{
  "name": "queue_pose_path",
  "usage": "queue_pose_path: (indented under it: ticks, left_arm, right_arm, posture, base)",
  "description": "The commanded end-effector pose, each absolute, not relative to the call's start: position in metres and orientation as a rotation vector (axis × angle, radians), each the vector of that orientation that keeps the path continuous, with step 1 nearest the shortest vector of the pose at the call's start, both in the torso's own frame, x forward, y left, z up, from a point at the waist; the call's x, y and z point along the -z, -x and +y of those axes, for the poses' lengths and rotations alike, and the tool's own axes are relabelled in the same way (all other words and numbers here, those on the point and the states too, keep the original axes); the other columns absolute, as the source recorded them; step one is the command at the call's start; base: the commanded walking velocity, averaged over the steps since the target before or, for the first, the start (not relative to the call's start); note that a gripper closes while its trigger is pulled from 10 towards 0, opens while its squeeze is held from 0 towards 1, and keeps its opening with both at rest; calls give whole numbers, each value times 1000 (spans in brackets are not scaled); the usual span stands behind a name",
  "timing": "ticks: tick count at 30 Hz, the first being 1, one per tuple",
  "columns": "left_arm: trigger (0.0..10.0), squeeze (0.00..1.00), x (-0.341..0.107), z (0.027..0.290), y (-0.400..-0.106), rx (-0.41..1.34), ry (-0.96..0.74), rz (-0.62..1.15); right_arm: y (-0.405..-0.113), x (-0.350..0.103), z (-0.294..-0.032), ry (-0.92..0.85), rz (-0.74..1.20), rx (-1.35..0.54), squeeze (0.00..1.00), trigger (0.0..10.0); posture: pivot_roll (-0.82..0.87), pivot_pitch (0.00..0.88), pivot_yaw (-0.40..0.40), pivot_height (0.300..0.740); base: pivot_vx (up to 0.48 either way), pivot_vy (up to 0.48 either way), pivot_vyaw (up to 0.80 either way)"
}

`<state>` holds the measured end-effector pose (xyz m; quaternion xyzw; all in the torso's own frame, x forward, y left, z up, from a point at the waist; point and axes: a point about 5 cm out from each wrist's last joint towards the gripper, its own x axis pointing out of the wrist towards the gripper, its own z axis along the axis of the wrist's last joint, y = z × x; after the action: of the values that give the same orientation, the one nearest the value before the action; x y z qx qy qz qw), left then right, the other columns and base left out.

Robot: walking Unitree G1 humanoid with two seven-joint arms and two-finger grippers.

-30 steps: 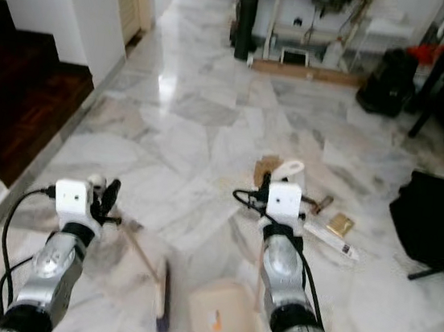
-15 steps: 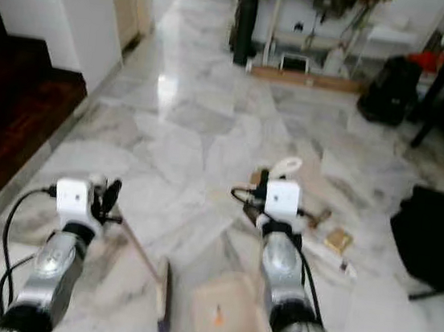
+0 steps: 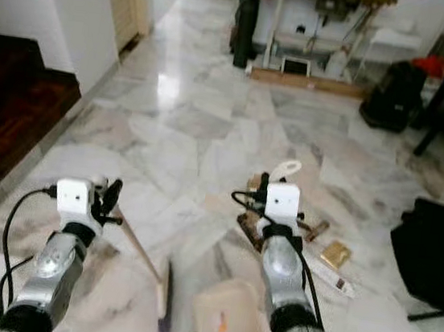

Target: Sweep floor

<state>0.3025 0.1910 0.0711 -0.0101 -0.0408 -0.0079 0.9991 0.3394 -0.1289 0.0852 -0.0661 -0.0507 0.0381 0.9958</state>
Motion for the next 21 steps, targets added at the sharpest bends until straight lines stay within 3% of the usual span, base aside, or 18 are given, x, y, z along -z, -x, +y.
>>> queue_pose_path:
  ticks: [1,21]
  left_arm:
    - [10000,0,-85,186,-310,25,19,-142]
    - [10000,0,-86,185,-310,20,25,-139]
  right_arm:
    - [-344,-95,-136,115,-145,-43,0,10000]
    - [-341,-94,-139,110,-148,-29,0,10000]
  posture:
    - [-21,0,-1,740]
    - [-30,0,9,740]
  base:
    - [345,0,0]
    - [347,0,0]
